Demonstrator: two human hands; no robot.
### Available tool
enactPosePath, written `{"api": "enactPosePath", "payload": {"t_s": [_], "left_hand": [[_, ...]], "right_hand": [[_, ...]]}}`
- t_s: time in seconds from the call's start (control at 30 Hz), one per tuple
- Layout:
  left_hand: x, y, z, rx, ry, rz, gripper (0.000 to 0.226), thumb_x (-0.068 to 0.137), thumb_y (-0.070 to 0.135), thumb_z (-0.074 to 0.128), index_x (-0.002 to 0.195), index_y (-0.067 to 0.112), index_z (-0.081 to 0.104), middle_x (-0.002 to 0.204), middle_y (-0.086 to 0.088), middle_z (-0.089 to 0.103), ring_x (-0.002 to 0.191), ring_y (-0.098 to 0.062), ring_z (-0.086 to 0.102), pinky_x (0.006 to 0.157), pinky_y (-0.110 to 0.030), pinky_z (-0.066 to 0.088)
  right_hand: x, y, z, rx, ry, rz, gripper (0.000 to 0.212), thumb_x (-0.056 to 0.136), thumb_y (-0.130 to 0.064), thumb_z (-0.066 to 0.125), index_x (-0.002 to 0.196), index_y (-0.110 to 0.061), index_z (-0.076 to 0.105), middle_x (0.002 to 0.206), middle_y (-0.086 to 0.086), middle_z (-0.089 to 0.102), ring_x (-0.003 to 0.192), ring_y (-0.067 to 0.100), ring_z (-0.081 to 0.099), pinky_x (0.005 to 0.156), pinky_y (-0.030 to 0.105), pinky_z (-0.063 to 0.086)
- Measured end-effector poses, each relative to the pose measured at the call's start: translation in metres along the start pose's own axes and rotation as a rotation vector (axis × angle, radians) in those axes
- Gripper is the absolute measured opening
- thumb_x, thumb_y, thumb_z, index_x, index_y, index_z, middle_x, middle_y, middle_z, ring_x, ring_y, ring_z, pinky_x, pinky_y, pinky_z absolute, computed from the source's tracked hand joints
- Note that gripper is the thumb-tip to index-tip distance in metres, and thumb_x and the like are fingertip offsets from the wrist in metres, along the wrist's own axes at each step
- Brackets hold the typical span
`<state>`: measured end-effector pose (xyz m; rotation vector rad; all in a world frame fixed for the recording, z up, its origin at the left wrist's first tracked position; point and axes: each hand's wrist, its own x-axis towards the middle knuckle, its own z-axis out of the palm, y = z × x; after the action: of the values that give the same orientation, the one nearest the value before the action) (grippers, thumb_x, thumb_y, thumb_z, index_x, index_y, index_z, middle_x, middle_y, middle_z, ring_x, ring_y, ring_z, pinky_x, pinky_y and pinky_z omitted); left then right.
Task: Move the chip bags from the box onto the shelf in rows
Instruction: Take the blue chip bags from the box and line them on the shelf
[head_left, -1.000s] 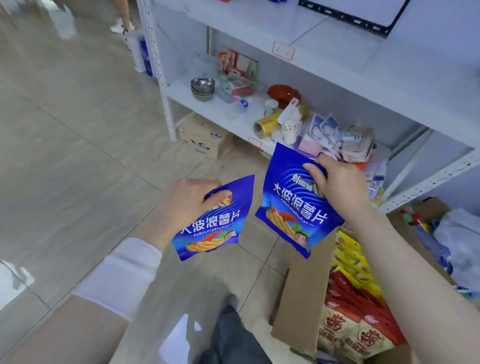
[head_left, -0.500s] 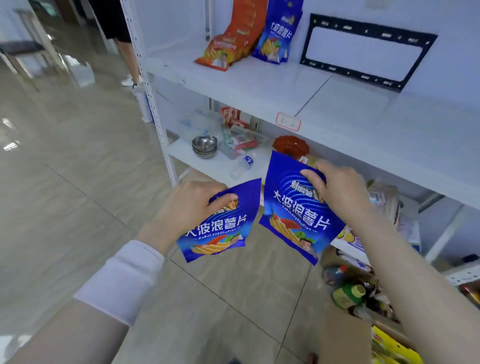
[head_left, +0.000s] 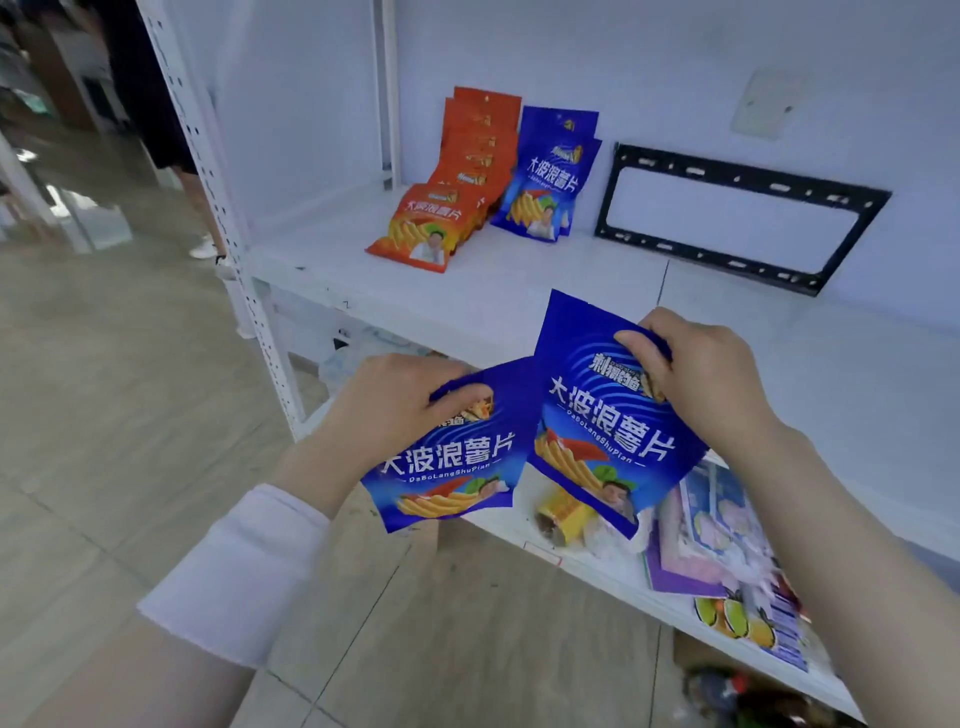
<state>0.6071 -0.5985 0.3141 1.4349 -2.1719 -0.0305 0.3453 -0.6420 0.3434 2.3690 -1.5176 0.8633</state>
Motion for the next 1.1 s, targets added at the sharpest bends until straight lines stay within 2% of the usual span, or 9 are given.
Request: {"api": "enactPosePath", "payload": {"t_s": [0.2, 0.33, 0.47, 0.67, 0.8, 0.87, 0.97, 1.03, 1.1], "left_hand": [[0.097, -0.058, -0.023, 0.099, -0.006, 0.162, 0.052, 0.082, 0.061, 0.027, 0.081, 0.017, 0.056, 0.08, -0.005, 0.069, 0.059, -0.012, 0.05, 0.049, -0.014, 0.029], [0.166, -0.079, -0.031, 0.188, -0.081, 0.198, 0.065, 0.08, 0.067, 0.021, 0.103, 0.02, 0.059, 0.096, 0.0, 0.068, 0.074, -0.009, 0.052, 0.059, -0.01, 0.034], [0.221, -0.093, -0.032, 0.039, -0.05, 0.197, 0.062, 0.071, 0.058, 0.03, 0.1, 0.014, 0.061, 0.097, -0.007, 0.07, 0.077, -0.017, 0.063, 0.062, -0.016, 0.043], [0.295, -0.11, -0.017, -0.219, -0.052, 0.108, 0.056, 0.07, 0.054, 0.043, 0.105, 0.014, 0.063, 0.099, 0.002, 0.069, 0.066, 0.019, 0.054, 0.072, -0.018, 0.047], [0.336, -0.128, -0.001, -0.213, 0.007, 0.186, 0.053, 0.079, 0.057, 0.047, 0.104, 0.014, 0.066, 0.094, 0.002, 0.071, 0.061, 0.014, 0.056, 0.068, -0.021, 0.051], [0.353, -0.139, 0.01, -0.197, 0.016, 0.236, 0.051, 0.081, 0.056, 0.048, 0.1, 0.012, 0.067, 0.088, 0.002, 0.072, 0.065, 0.014, 0.057, 0.07, -0.017, 0.049], [0.377, -0.156, 0.026, -0.154, 0.034, 0.327, 0.045, 0.084, 0.052, 0.052, 0.092, 0.01, 0.067, 0.077, 0.0, 0.071, 0.064, -0.005, 0.06, 0.063, -0.012, 0.046], [0.393, -0.167, 0.032, -0.163, 0.038, 0.348, 0.048, 0.084, 0.054, 0.048, 0.089, 0.01, 0.067, 0.074, 0.001, 0.07, 0.062, -0.009, 0.058, 0.053, -0.016, 0.046], [0.41, -0.179, 0.036, -0.159, 0.044, 0.383, 0.048, 0.084, 0.053, 0.044, 0.083, 0.01, 0.066, 0.069, 0.005, 0.066, 0.072, -0.008, 0.057, 0.054, -0.016, 0.045]], "right_hand": [[0.091, 0.01, 0.02, 0.008, 0.013, 0.104, 0.04, 0.088, -0.042, 0.048, 0.093, -0.004, 0.059, 0.077, 0.013, 0.069, 0.066, 0.03, 0.064, 0.058, 0.031, 0.046], [0.144, 0.031, 0.032, 0.043, 0.015, 0.151, 0.04, 0.087, -0.043, 0.049, 0.096, -0.005, 0.057, 0.088, 0.013, 0.069, 0.07, 0.023, 0.063, 0.058, 0.026, 0.045], [0.195, 0.06, 0.049, 0.047, -0.006, 0.163, 0.046, 0.083, -0.051, 0.043, 0.099, -0.009, 0.055, 0.091, 0.008, 0.069, 0.066, 0.011, 0.055, 0.054, 0.015, 0.039], [0.269, 0.106, 0.081, 0.03, -0.005, 0.094, 0.042, 0.086, -0.048, 0.045, 0.102, -0.01, 0.053, 0.094, 0.008, 0.069, 0.068, 0.012, 0.056, 0.059, 0.022, 0.042], [0.312, 0.132, 0.108, 0.009, 0.003, 0.039, 0.041, 0.088, -0.044, 0.048, 0.1, -0.006, 0.054, 0.095, 0.012, 0.069, 0.067, 0.014, 0.055, 0.053, 0.017, 0.035], [0.329, 0.141, 0.122, 0.019, -0.007, 0.027, 0.041, 0.088, -0.044, 0.049, 0.101, -0.005, 0.055, 0.097, 0.013, 0.069, 0.072, 0.019, 0.06, 0.057, 0.021, 0.039], [0.353, 0.151, 0.142, 0.02, -0.009, 0.019, 0.041, 0.089, -0.041, 0.05, 0.104, -0.004, 0.056, 0.1, 0.015, 0.068, 0.076, 0.023, 0.062, 0.063, 0.026, 0.04], [0.367, 0.154, 0.153, 0.023, 0.004, 0.022, 0.041, 0.089, -0.04, 0.051, 0.105, -0.003, 0.057, 0.101, 0.016, 0.068, 0.08, 0.028, 0.063, 0.064, 0.028, 0.043], [0.38, 0.156, 0.164, 0.028, 0.004, 0.032, 0.04, 0.089, -0.04, 0.051, 0.106, -0.004, 0.058, 0.102, 0.016, 0.068, 0.083, 0.03, 0.064, 0.066, 0.03, 0.046]]}}
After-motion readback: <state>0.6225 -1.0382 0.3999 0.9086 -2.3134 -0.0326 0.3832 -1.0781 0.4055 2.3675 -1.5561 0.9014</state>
